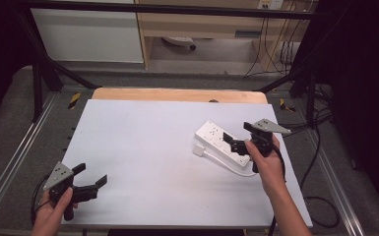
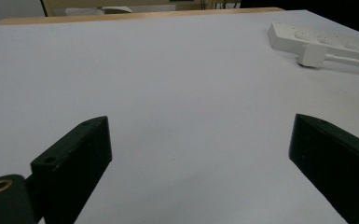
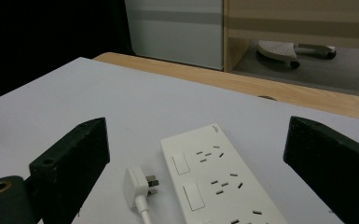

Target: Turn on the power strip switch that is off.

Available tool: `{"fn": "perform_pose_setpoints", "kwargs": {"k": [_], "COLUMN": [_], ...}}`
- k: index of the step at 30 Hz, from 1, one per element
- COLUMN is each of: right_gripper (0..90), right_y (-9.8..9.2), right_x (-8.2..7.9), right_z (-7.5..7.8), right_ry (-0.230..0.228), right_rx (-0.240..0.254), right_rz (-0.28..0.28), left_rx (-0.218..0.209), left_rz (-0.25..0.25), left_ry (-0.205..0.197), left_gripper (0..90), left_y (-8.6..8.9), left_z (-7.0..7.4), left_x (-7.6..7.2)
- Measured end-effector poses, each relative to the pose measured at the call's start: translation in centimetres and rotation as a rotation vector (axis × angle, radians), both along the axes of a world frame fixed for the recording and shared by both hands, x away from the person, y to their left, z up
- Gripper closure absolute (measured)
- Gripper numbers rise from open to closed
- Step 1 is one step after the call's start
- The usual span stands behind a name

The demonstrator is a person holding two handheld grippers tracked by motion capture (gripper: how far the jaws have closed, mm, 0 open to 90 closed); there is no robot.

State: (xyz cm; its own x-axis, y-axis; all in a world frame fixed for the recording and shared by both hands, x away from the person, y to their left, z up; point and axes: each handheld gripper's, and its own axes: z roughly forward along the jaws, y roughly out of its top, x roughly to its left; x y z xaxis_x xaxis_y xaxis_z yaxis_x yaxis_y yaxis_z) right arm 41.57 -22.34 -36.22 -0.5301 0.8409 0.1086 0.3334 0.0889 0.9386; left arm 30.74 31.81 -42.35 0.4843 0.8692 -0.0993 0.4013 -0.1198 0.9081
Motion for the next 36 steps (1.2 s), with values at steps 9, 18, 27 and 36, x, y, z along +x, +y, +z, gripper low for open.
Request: {"fn": "perform_pose_setpoints", "kwargs": {"k": [9,18,27,36], "right_gripper": [7.1,6.3,6.3,5.9], "right_y": [-1.9,-3.8,-6.0,-7.6], "right_x": [-1.7,-3.3,-5.1,-6.3], "right_z": [-0.2,-0.9,-2.0,-3.5], "right_ry": [-0.042,-0.070,-0.078,-0.065], "right_rx": [0.015,0.024,0.033,0.029], "right_rz": [-0.012,-0.036,-0.063,-0.090], "left_rx": [-0.001,0.001,-0.001,-0.002], "left_rz": [0.002,0.004,0.010,0.010], "left_ry": [-0.001,-0.001,0.002,0.005], "left_gripper": [5.8,5.8,5.8,5.8], "left_y": [0.1,0.2,0.2,0.2], "left_z": [0.1,0.1,0.2,0.2], "left_x": [-0.2,-0.3,-0.4,-0.5]}}
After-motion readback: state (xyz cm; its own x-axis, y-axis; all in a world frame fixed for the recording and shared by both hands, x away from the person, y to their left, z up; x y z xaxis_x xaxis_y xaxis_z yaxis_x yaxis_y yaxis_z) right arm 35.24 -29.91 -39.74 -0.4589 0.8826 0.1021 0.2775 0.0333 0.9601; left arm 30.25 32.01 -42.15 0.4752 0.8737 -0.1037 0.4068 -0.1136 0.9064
